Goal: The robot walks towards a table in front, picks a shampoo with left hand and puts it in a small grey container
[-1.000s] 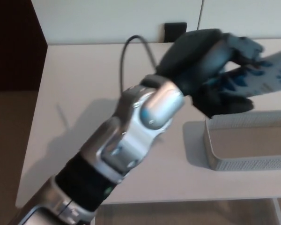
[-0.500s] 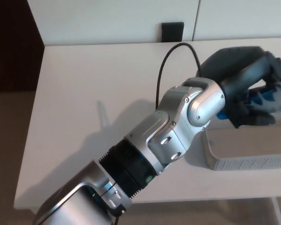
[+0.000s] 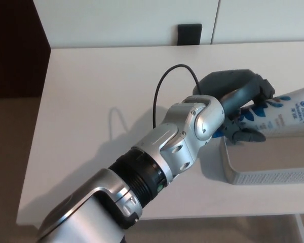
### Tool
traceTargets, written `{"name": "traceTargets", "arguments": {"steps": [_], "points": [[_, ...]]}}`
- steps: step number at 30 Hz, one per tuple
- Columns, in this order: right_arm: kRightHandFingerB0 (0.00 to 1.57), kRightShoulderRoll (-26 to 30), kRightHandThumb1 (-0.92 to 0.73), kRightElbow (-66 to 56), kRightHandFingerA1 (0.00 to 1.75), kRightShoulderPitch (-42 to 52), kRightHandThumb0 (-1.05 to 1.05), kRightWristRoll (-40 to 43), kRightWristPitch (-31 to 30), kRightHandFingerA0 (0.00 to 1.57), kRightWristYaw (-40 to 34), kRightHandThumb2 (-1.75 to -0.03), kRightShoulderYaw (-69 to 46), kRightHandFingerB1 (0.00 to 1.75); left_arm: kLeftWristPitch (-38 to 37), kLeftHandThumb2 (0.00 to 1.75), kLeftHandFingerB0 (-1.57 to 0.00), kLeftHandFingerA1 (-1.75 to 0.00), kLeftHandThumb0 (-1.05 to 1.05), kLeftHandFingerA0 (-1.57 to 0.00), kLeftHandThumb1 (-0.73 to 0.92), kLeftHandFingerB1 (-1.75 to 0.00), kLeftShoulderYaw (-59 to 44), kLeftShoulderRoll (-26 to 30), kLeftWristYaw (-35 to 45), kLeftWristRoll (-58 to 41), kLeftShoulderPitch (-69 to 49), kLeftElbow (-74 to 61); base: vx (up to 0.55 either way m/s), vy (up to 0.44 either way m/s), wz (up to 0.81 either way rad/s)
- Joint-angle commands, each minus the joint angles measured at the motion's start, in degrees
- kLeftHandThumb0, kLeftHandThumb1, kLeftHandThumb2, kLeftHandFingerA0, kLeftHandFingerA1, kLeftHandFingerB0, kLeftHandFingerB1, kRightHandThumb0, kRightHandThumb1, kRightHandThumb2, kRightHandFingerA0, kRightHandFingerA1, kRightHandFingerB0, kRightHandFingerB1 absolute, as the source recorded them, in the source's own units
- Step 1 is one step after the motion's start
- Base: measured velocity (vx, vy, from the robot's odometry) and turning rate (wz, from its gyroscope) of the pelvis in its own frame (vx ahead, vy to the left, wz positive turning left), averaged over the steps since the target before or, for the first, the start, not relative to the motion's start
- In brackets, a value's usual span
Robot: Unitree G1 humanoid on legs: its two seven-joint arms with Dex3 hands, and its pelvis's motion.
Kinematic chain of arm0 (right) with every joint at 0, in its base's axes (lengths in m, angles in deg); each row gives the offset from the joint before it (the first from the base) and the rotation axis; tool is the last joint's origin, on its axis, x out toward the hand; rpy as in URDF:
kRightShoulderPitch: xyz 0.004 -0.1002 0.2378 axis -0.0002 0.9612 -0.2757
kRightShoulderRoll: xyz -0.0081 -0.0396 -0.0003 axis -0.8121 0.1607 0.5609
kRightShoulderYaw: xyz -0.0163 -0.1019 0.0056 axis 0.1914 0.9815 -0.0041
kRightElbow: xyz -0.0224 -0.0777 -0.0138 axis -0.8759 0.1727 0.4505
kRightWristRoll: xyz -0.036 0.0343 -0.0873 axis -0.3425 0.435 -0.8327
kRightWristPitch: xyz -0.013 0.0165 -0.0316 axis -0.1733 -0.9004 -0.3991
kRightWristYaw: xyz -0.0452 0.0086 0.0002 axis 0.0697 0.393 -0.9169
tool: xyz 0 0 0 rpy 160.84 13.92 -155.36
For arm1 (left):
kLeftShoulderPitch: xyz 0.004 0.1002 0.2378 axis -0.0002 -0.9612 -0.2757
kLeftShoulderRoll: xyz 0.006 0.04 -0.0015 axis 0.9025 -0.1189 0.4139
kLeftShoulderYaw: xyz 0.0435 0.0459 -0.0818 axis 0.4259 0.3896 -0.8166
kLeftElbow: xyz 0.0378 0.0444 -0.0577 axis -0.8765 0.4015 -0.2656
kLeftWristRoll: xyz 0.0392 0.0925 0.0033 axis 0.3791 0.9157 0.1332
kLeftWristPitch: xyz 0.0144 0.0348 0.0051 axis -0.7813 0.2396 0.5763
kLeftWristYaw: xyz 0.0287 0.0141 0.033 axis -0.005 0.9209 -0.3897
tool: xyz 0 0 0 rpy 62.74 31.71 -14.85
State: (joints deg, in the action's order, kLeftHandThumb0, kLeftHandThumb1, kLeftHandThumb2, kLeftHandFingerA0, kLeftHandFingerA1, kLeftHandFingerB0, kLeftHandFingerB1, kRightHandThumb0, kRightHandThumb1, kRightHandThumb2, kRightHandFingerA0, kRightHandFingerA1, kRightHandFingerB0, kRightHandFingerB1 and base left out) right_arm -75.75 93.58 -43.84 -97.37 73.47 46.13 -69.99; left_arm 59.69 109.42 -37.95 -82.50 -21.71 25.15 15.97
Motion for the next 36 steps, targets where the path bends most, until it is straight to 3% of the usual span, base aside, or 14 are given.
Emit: {"name": "traceTargets", "arguments": {"steps": [1,3,11,12,16,24,25,26,27,28,30,31,32,36], "points": [[0.52,0.7,-0.70,-0.4,0.48,0.1,-0.40,0.1,0.1,0.64,-0.3,-0.61,-0.2,0.40,-1.5,0.85,-0.87,-1.14,-0.59,-1.16,0.44,-0.67,0.6,-4.8,-1.1,1.0,2.4,1.7,0.00,0.000,0.00],[0.52,0.9,-0.70,-0.3,0.47,-0.9,-0.41,-0.1,0.0,0.64,-0.2,-0.61,-0.1,0.40,-4.1,0.60,-0.79,-0.86,-0.55,-1.15,0.64,-0.46,0.2,-4.3,0.2,-0.3,2.5,2.8,0.00,0.000,0.00],[0.51,1.6,-0.70,-0.4,0.49,-2.2,-0.41,-1.2,-0.4,0.67,-0.2,-0.61,1.2,0.40,-9.5,0.56,-0.52,-0.56,-0.67,-0.84,0.54,-0.44,1.5,-5.6,-2.3,0.0,2.0,2.2,0.00,0.000,0.00],[0.51,1.7,-0.70,-0.4,0.50,-2.3,-0.40,-1.4,-0.3,0.67,-0.3,-0.61,1.5,0.41,-8.4,0.84,-0.04,-0.33,-0.84,-0.07,0.47,-0.39,2.8,-5.2,2.3,0.4,3.9,1.3,0.00,0.000,0.00],[0.52,1.8,-0.71,-0.6,0.48,-2.4,-0.41,-1.5,-0.3,0.63,-0.2,-0.61,1.8,0.41,-7.7,0.95,0.00,-0.04,-0.98,0.00,0.54,-0.26,5.0,-4.6,5.7,1.2,5.2,-2.0,0.00,0.000,0.00],[0.54,1.7,-0.71,-0.9,0.47,-0.9,-0.41,-2.1,0.7,0.65,-0.5,-0.61,3.1,0.41,-5.8,1.01,0.00,-0.08,-1.05,0.00,0.60,-0.28,9.4,-4.2,7.8,2.1,2.8,-8.3,0.00,0.000,0.00],[0.54,1.6,-0.70,-0.8,0.47,-0.9,-0.41,-2.0,0.8,0.64,-0.6,-0.61,3.0,0.41,-5.7,0.65,0.00,0.00,-1.05,0.00,0.68,-0.04,9.6,-4.1,7.9,2.2,2.5,-8.7,0.00,0.000,0.00],[0.53,1.5,-0.69,-0.6,0.45,-1.3,-0.40,-1.6,0.3,0.62,-0.5,-0.61,2.6,0.40,-5.3,1.01,0.00,-0.06,-1.05,0.00,0.61,-0.24,9.4,-4.1,8.5,1.9,2.8,-8.6,0.00,0.000,0.00],[0.53,1.3,-0.69,-0.4,0.45,-1.9,-0.40,-1.0,-0.6,0.62,-0.4,-0.61,1.9,0.40,-4.7,1.01,0.00,-0.06,-1.05,0.00,0.61,-0.24,9.0,-4.1,9.4,1.6,3.4,-8.3,0.00,0.000,0.00],[0.52,1.3,-0.70,-0.5,0.46,-1.9,-0.40,-1.2,-0.5,0.62,-0.4,-0.61,2.1,0.40,-4.4,0.65,0.00,0.00,-1.05,0.00,0.65,-0.01,9.0,-3.7,9.7,1.8,3.4,-8.3,0.00,0.000,0.00],[0.52,1.1,-0.69,-0.6,0.47,-1.4,-0.40,-1.4,-0.3,0.63,-0.7,-0.61,2.1,0.40,-3.7,0.64,0.00,0.00,-1.05,0.00,0.65,0.00,9.0,-3.2,11.2,1.6,2.7,-9.6,0.00,0.000,0.00],[0.52,1.1,-0.69,-0.5,0.48,-1.4,-0.40,-1.6,-0.2,0.63,-0.8,-0.61,2.2,0.41,-4.3,0.65,0.00,0.00,-1.05,0.00,0.66,0.00,8.8,-2.6,10.9,1.6,2.3,-9.9,0.00,0.000,0.00],[0.50,1.3,-0.71,-0.7,0.48,-1.6,-0.42,-2.2,-0.1,0.65,-0.4,-0.62,2.9,0.40,-4.3,1.00,0.00,-0.05,-1.05,0.00,0.61,-0.24,8.0,-1.6,11.5,0.9,1.7,-11.0,0.00,0.000,0.00],[0.54,0.9,-0.70,-0.3,0.47,-1.7,-0.39,-1.6,0.0,0.66,-0.5,-0.61,2.5,0.41,-5.2,0.99,0.00,0.00,-1.05,0.00,0.59,-0.21,5.3,3.2,12.9,0.5,0.0,-16.9,0.00,0.000,0.00]]}}
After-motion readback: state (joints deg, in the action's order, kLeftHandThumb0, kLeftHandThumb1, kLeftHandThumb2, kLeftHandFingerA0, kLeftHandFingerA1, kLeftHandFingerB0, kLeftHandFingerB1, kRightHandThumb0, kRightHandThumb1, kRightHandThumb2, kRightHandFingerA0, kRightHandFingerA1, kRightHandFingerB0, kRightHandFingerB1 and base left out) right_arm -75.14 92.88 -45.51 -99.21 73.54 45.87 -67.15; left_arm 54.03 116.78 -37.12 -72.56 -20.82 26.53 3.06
